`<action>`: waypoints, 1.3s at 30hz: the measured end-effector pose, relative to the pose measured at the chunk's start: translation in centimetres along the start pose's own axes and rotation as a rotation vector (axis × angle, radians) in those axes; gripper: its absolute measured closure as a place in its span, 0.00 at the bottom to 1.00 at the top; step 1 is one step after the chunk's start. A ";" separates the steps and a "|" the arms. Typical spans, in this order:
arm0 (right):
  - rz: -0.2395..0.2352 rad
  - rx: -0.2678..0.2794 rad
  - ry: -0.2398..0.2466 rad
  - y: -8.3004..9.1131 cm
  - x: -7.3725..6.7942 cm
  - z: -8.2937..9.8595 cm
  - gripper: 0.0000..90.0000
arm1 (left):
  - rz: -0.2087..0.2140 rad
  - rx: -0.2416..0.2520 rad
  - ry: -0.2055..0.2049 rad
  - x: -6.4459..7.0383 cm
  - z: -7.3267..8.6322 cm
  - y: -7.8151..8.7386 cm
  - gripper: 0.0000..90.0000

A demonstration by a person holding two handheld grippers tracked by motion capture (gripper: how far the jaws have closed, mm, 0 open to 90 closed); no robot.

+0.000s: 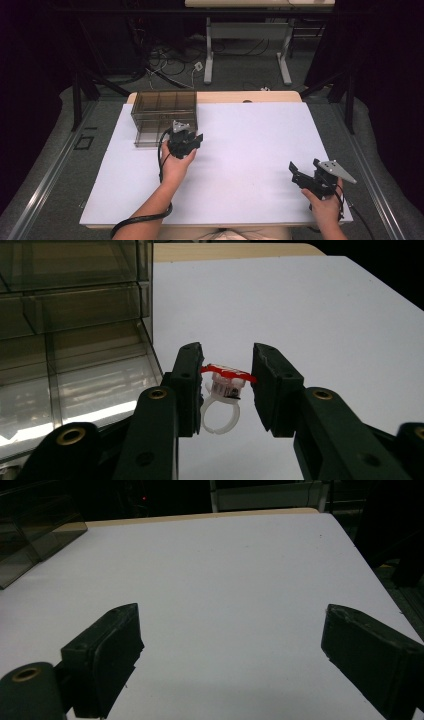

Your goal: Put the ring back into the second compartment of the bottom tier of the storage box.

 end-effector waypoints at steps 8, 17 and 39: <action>-0.004 -0.001 -0.001 0.0 0.0 0.0 0.10 | -0.031 0.020 -0.012 -0.4 -0.4 0.2 0.72; 0.000 -0.003 -0.003 -0.1 -0.1 0.0 0.10 | -0.059 0.044 -0.021 -0.7 -1.0 0.7 0.73; -0.005 -0.003 -0.003 0.0 -0.2 0.0 0.10 | -0.089 0.054 0.014 -2.4 -1.8 1.4 0.75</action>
Point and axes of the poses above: each handheld gripper's, and its own axes: y roughly backward along the jaws, z roughly out of its underside, x roughly to its right, the point moved 7 cm from there along -y, roughly forward along the jaws, and after that the axes turned 12 degrees about -y, right-handed, at the moved point
